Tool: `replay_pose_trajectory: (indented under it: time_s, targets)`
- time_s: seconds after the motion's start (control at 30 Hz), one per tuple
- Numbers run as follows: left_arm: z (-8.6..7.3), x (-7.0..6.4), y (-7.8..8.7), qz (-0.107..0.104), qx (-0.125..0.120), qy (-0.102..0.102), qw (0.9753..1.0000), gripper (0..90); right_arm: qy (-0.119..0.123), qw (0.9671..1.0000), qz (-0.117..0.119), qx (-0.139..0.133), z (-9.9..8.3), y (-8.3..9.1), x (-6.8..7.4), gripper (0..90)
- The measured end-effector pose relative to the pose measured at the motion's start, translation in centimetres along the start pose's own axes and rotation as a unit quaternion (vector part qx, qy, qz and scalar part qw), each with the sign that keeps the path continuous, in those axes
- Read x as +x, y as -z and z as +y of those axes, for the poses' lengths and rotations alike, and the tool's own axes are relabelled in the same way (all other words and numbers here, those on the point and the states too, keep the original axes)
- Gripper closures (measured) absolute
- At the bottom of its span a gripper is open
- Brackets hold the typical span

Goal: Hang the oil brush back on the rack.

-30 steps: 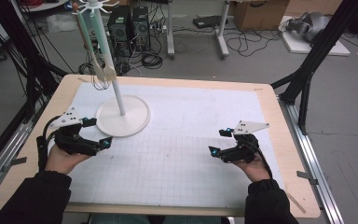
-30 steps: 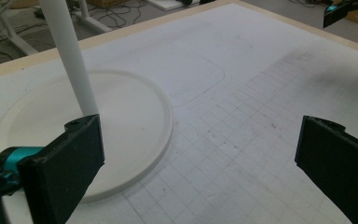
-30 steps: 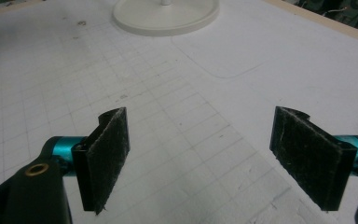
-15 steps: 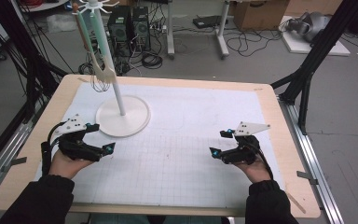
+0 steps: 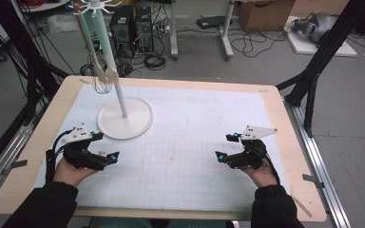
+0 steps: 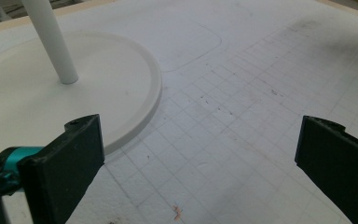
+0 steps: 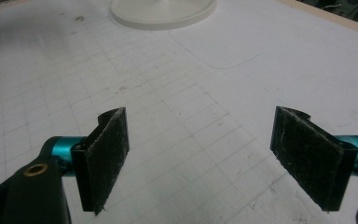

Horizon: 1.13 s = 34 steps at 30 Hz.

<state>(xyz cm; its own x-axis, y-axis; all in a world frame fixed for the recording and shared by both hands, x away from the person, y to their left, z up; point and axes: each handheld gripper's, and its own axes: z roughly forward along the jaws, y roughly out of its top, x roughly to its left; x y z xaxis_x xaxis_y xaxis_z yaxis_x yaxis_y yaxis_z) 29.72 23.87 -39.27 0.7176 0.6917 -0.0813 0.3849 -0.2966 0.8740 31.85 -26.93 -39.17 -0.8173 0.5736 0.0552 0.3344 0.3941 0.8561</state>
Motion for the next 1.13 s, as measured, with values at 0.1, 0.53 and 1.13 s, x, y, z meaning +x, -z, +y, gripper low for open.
replay_pose_trajectory:
  time_s: [0.1, 0.53, 1.13]
  targets:
    - [-0.29, -0.12, -0.28, -0.001, 0.004, 0.000, 1.0000, 1.7, -0.004, 1.0000, -0.001, 0.001, -0.09, -0.01, -0.07, 18.1]
    - [-0.85, -0.33, -0.64, -0.007, 0.013, -0.003, 0.9999, 1.7, -0.002, 1.0000, -0.001, 0.005, -0.24, -0.22, 0.13, 18.1]
    - [-0.97, -0.10, -0.66, -0.004, 0.012, -0.002, 0.9999, 1.7, -0.006, 0.9999, -0.002, 0.014, -0.54, -0.53, -0.11, 17.8]
